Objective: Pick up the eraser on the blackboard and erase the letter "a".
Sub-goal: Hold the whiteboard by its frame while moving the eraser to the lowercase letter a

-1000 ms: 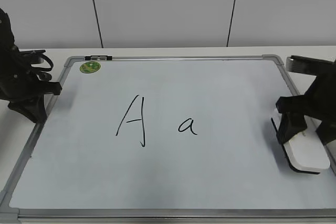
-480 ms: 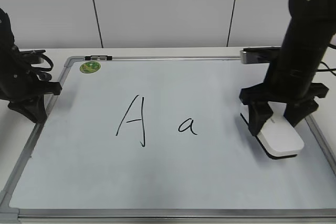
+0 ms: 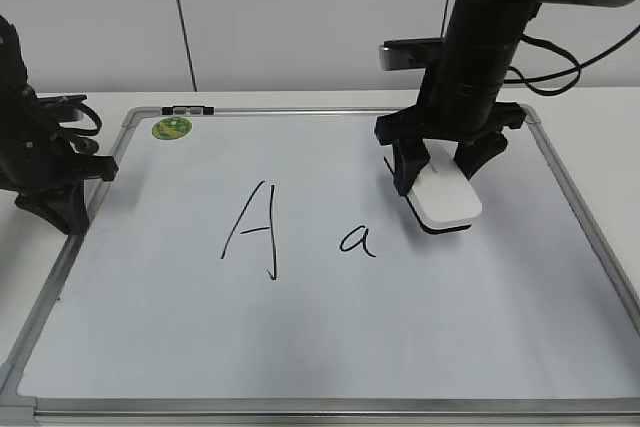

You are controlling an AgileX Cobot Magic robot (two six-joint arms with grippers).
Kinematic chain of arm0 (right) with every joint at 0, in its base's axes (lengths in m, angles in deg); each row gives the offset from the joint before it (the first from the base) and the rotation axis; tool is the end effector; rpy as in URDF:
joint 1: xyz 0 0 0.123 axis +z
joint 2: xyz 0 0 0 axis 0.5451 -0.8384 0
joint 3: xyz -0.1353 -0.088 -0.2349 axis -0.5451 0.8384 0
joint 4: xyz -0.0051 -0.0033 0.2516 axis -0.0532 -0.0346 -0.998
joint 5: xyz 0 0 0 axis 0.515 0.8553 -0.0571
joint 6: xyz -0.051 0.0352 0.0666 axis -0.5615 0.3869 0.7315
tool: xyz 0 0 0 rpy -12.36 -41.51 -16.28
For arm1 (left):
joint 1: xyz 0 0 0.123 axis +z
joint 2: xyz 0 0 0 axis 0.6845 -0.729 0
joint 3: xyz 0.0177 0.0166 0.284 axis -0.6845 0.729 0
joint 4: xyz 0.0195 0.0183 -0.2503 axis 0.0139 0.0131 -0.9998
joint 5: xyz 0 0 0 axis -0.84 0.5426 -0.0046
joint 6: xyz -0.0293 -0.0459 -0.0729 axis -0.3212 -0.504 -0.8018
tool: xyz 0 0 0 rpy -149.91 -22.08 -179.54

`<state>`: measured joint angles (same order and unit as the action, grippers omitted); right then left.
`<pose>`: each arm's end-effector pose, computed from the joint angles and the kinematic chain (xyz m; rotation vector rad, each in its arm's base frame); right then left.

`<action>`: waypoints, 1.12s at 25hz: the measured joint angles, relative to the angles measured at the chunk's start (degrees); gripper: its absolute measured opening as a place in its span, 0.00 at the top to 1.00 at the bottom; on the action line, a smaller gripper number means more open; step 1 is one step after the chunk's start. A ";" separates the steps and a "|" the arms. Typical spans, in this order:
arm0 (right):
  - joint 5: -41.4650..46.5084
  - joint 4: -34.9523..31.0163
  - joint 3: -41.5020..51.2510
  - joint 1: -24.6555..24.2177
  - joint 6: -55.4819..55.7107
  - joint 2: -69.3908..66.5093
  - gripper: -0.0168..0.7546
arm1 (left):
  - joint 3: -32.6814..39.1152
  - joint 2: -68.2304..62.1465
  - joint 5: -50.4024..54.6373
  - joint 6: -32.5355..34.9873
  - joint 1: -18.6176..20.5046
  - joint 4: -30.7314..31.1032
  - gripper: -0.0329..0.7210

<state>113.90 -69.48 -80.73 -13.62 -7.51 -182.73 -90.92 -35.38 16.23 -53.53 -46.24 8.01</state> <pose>0.4007 0.1496 0.2133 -0.4395 3.0372 0.1580 0.4091 -0.0294 0.1304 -0.0887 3.0958 -0.1355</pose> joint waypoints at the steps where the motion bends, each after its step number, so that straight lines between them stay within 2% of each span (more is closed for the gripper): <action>1: 0.00 -0.28 -0.91 0.24 0.00 -0.71 0.30 | 0.00 0.00 0.00 0.00 0.00 0.00 0.88; 22: 0.19 -3.09 -2.11 0.35 0.00 -7.30 0.30 | 0.00 0.00 0.12 0.00 0.00 0.00 0.88; 28: 0.19 -2.98 -3.55 1.89 -1.28 -7.40 0.30 | 0.00 0.00 0.12 0.00 0.00 0.00 0.88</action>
<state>114.10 -72.46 -84.28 -11.73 -8.79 -190.13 -90.92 -35.38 16.35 -53.53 -46.24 8.01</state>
